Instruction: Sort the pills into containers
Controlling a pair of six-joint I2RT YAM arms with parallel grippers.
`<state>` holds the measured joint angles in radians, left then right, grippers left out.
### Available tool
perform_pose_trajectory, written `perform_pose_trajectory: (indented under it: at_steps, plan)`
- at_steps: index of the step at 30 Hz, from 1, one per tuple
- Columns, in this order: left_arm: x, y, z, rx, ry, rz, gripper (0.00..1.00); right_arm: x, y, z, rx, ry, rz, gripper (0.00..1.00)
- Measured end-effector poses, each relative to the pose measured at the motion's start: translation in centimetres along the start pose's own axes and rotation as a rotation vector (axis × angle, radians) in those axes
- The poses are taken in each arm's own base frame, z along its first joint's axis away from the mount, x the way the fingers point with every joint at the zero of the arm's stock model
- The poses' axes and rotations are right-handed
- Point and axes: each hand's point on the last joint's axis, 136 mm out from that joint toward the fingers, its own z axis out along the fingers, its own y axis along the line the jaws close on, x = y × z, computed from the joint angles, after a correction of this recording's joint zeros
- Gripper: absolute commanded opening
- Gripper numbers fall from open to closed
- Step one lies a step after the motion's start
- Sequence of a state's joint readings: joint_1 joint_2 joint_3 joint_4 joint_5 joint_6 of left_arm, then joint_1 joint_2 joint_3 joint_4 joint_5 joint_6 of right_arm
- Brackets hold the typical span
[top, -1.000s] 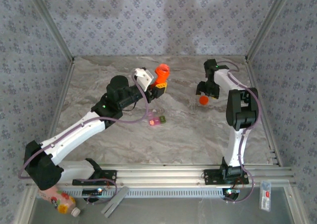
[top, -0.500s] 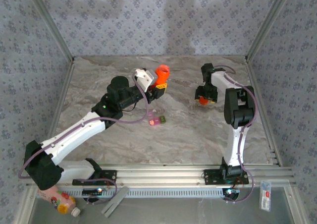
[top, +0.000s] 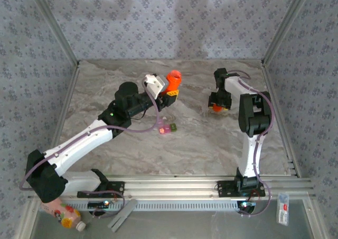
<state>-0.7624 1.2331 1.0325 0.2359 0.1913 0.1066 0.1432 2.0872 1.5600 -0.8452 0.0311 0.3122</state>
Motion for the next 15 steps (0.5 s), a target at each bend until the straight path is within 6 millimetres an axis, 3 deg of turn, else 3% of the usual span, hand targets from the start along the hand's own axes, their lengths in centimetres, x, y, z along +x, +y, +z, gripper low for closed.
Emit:
perform_pose_trajectory:
  at_steps: [15]
  plan:
    - [0.04, -0.29, 0.04, 0.007, 0.001, 0.000, 0.00, 0.05, -0.02, 0.42, 0.002, 0.007, -0.004, 0.62]
